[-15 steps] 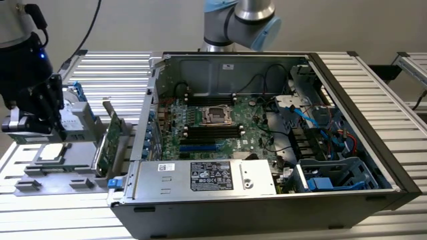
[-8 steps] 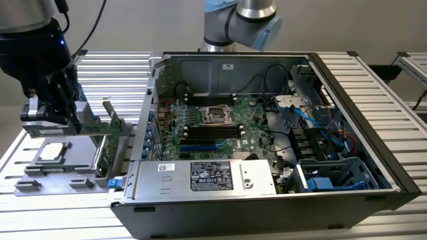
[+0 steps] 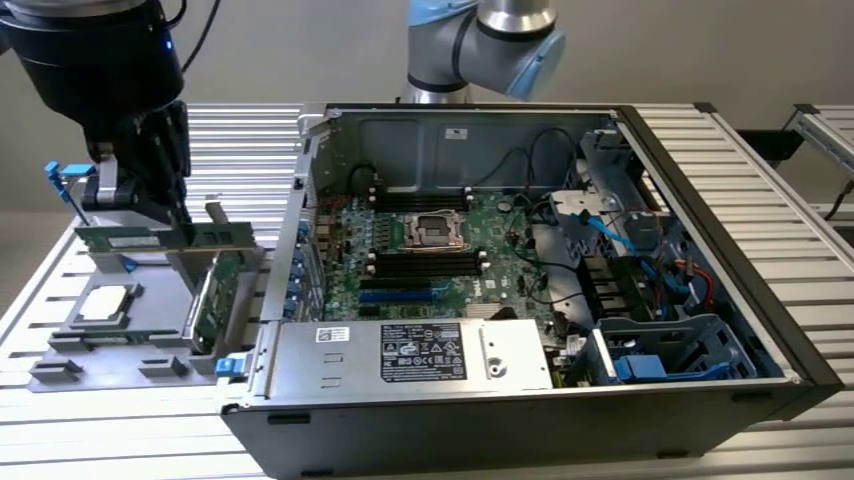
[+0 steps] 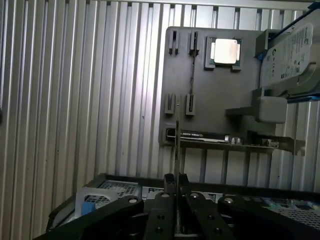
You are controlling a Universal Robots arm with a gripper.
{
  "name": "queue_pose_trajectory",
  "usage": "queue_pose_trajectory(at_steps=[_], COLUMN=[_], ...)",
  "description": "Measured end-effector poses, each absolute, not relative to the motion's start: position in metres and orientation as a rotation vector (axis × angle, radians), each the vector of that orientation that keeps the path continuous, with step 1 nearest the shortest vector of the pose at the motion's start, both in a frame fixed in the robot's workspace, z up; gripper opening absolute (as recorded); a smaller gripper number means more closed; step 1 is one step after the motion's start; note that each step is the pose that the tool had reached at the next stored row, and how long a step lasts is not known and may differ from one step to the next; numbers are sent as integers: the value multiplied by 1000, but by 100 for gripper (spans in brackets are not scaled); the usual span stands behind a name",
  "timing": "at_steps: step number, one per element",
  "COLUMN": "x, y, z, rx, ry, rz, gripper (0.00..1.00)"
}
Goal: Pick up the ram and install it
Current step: 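Pick up the ram and move it above insertion slot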
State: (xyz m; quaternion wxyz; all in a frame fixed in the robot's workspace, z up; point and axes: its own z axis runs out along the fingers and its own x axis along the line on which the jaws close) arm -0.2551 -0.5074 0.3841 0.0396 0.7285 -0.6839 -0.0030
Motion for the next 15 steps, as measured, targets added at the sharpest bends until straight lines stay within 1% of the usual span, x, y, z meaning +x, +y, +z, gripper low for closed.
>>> queue_pose_trajectory(at_steps=[8,15], x=[-219,-183], y=[-505,-502], z=[404,415], rx=[2233,2233], ry=[-2096,-2096], rz=[-9,-9], gripper=[14,14])
